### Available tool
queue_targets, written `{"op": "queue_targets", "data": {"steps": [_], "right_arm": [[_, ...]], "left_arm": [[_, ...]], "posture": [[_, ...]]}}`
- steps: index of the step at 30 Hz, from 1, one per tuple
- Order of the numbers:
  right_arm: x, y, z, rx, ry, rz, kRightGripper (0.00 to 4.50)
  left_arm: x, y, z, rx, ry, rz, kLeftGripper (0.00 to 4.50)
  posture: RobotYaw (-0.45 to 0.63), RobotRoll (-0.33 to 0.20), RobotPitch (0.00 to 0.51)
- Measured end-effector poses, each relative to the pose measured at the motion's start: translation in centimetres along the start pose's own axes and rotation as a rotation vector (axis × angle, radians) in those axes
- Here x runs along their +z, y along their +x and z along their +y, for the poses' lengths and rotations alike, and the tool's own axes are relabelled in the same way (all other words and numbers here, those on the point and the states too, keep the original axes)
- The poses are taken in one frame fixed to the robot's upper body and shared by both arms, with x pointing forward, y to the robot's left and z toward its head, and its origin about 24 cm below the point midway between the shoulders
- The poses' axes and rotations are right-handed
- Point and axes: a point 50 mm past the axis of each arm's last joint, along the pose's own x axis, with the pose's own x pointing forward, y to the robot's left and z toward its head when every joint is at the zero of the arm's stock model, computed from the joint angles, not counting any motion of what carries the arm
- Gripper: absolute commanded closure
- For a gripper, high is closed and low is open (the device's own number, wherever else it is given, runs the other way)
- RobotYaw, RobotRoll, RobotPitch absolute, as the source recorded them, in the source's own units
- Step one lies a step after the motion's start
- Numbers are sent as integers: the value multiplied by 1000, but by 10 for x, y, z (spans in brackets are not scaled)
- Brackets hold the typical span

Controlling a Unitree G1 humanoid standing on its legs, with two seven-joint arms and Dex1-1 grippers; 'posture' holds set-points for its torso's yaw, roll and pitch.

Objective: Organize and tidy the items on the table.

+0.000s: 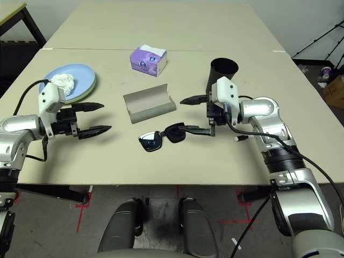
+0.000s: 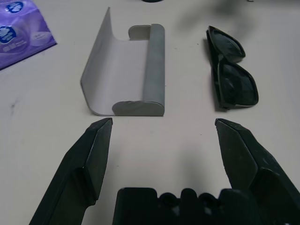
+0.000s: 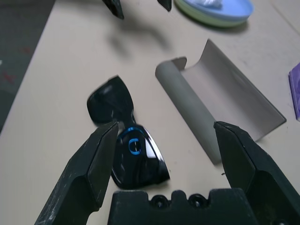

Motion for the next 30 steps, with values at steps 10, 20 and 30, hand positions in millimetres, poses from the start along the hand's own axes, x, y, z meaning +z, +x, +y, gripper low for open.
{"op": "queue_targets", "data": {"steps": [10,20,30], "right_arm": [[34,26,-3,30,23,182,0],[44,38,1,117,-55,272,0],[51,56,-6,206,-186,436,0]], "left_arm": [[-3,1,0,-12,-3,15,45],[-3,2,-3,-17,1,15,45],[-5,6,-6,-47,5,31,45]], "posture": [[19,0,161],[27,0,167],[29,0,175]]}}
